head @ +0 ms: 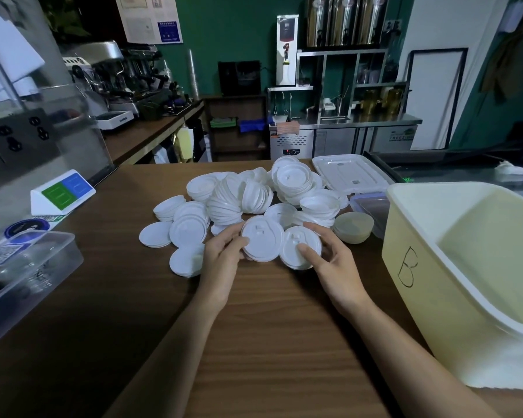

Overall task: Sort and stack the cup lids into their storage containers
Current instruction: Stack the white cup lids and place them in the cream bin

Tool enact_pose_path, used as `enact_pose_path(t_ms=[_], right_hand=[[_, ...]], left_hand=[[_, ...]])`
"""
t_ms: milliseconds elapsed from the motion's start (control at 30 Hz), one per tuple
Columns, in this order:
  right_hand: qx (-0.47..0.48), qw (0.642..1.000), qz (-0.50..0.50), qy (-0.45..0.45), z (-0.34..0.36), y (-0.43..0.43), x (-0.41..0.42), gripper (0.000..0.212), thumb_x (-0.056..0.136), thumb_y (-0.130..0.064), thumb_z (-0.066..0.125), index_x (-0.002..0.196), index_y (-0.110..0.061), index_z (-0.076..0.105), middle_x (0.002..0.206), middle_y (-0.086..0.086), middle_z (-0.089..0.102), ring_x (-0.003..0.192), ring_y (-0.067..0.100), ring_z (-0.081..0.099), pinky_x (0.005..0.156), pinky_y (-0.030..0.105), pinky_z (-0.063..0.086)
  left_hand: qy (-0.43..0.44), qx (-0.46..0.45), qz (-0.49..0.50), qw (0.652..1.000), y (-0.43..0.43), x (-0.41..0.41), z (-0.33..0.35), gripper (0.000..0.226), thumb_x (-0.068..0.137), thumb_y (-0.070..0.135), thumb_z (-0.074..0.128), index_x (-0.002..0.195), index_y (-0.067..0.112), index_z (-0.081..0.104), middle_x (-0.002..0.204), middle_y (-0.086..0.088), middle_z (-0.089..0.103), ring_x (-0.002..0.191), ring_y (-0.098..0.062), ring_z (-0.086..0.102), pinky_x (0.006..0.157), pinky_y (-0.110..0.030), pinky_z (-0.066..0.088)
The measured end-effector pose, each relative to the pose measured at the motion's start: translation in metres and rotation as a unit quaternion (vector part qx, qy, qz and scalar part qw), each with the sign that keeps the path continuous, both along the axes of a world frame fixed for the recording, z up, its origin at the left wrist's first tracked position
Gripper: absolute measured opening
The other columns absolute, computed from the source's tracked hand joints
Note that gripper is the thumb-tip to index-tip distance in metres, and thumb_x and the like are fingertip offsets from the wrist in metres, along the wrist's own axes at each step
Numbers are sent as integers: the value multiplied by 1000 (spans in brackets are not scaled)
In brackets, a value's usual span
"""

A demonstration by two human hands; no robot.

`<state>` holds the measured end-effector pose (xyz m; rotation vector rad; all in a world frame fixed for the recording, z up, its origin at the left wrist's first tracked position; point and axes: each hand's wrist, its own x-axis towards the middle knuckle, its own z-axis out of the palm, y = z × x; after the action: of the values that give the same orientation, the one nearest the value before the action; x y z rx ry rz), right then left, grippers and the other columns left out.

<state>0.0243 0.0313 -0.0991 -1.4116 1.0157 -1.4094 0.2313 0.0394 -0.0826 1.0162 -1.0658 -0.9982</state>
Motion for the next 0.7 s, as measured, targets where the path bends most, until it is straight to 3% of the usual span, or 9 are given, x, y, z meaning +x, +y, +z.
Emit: enact_pose_path(t_ms=[200,267,333,400,533,700], right_hand=[[31,998,46,-28,1,0,3,32,100,-30,72,131,-23,72,134,-6,71,128,8,64,106,26,48],[25,998,49,-21,2,2,4,32,99,-22,74,131,-20,71,133,-7,72,124,5,65,102,22,48],[18,998,51,-15,2,2,4,34,97,-15,75,130,-17,70,129,-5,74,121,6,67,100,20,50],[12,998,57,-9,0,2,3,33,96,-12,75,129,-15,70,128,-3,75,120,10,68,101,22,52],[6,998,63,-6,0,2,4,37,97,-11,75,132,-18,69,130,-3,74,124,11,67,108,28,51],[13,997,76,-28,3,7,3,42,95,-12,76,135,-16,67,133,-1,73,129,12,65,113,32,49]], left_hand=[[-128,-20,-74,989,5,-13,-7,40,99,-2,62,125,25,74,120,-13,72,96,-19,74,80,-26,59],[-154,-26,-70,985,3,-13,-12,40,98,4,66,128,29,74,119,-13,69,98,-21,73,86,-33,62],[-182,-27,-51,982,2,-12,-15,38,95,17,70,129,33,74,113,-3,69,102,-21,72,94,-45,61],[-204,-29,-31,978,4,-12,-15,38,88,31,71,125,41,74,111,7,68,104,-16,70,98,-47,58],[-194,-8,-36,980,6,-11,-11,32,88,33,72,118,44,75,120,17,72,115,-8,68,107,-43,54],[-132,10,-104,986,16,-7,-11,32,101,15,68,128,32,70,121,6,76,119,-15,70,103,-44,57]])
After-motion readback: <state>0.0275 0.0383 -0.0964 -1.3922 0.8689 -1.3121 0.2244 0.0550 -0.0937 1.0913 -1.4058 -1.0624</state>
